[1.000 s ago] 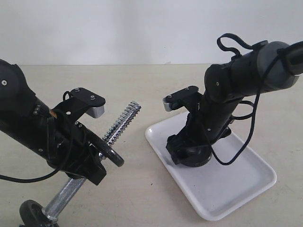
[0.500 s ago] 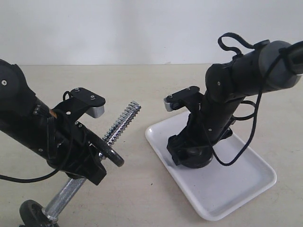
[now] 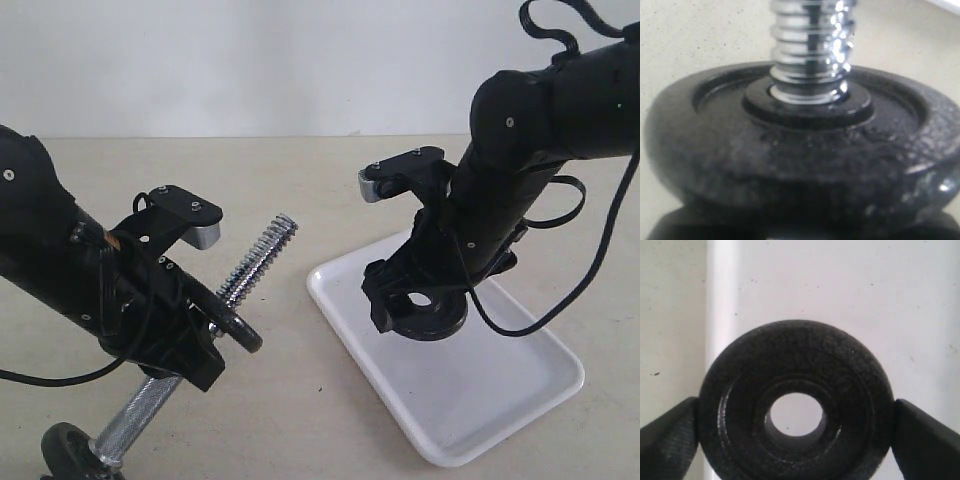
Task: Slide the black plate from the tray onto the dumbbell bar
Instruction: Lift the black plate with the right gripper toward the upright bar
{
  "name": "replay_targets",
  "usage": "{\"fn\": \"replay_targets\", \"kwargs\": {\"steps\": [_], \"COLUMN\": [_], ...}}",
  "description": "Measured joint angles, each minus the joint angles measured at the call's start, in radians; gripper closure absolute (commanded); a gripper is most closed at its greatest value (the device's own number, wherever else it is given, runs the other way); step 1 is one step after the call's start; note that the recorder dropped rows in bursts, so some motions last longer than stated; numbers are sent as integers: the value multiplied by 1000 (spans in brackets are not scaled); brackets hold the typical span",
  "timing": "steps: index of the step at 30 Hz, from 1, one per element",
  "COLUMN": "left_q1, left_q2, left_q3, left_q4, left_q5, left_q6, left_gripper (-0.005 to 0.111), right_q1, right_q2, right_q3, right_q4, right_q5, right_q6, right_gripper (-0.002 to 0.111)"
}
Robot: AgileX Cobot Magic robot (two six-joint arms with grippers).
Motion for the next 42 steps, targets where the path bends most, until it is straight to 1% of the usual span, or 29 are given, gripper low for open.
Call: {"fn": "replay_targets", "kwargs": {"steps": [13,18,24,28,33,42], "left_q1": [0,0,0,0,0,0], "left_q2": [0,0,0,0,0,0], "left_q3": [0,0,0,0,0,0], "left_q4": [9,85,159,157,153,151], "left_q5": [2,8,10,8,3,-10], "left_q6": [22,31,53,64,80,103], "left_gripper": [102,102,102,102,102,102], "right_q1": [0,0,0,0,0,0], "right_q2": [-8,-52,-118,-139,-139,-139], "right_q3": [0,-13,-92,-131,-137,-140], "right_q4": [-2,-2,15,78,178,355], "right_q5": [-5,-18,16,58,93,91], "right_q6": [-9,-12,-12,-22,-78,-170], "right_gripper": [108,108,108,108,108,108]}}
